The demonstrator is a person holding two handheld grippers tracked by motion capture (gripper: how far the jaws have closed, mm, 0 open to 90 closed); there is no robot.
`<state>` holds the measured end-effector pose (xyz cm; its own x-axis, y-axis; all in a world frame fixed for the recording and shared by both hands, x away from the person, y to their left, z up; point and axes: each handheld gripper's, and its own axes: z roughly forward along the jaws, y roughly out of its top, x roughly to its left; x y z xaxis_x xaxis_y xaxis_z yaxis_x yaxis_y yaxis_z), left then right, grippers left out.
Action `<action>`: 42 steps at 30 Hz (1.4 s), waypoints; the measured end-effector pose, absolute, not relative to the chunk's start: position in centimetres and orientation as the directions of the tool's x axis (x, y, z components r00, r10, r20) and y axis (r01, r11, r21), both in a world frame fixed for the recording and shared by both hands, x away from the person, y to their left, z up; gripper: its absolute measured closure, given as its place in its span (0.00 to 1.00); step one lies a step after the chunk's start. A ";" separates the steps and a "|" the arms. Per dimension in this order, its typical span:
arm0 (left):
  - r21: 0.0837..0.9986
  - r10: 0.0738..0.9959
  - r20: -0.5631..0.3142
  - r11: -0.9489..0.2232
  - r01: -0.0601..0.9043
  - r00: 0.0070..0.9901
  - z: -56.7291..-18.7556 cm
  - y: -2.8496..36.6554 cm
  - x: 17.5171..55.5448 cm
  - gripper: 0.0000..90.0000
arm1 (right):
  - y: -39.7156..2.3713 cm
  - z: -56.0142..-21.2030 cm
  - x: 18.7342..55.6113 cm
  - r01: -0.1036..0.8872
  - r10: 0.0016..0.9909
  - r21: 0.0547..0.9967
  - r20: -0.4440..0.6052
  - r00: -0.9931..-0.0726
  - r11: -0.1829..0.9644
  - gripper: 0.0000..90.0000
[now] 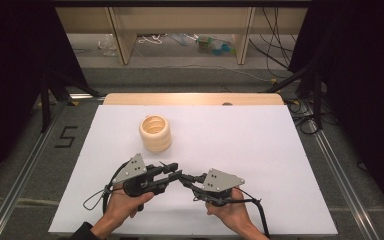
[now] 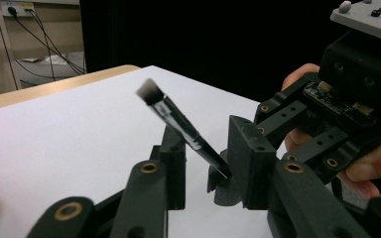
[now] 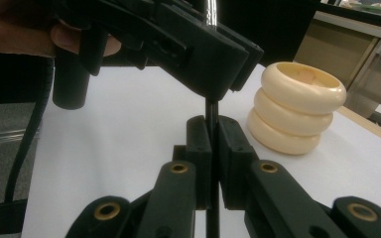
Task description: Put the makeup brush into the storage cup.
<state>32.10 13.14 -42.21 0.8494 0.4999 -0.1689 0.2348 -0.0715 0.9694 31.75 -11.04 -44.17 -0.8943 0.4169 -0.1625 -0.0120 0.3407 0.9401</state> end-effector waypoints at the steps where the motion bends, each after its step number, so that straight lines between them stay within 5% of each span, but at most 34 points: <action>1: 0.967 0.507 -0.174 -0.072 0.243 0.844 -42.2 13.2 32.0 0.79 | -11.0 -44.2 31.7 -0.014 0.419 0.940 -0.165 -0.893 0.340 0.95; 20: 0.959 0.418 -0.246 -0.028 0.283 0.875 -42.0 13.2 31.9 0.94 | -10.9 -44.2 31.5 -0.026 0.404 0.938 -0.174 -0.898 0.346 0.94; 29: 0.958 0.432 -0.259 0.002 0.286 0.864 -41.3 13.5 31.7 0.94 | -11.1 -43.3 31.5 0.022 0.443 0.944 -0.135 -0.886 0.331 0.62; 42: 0.966 0.460 -0.238 0.017 0.259 0.855 -40.9 14.5 32.1 0.94 | -12.2 -43.1 31.4 0.091 0.486 0.919 -0.117 -0.866 0.383 0.40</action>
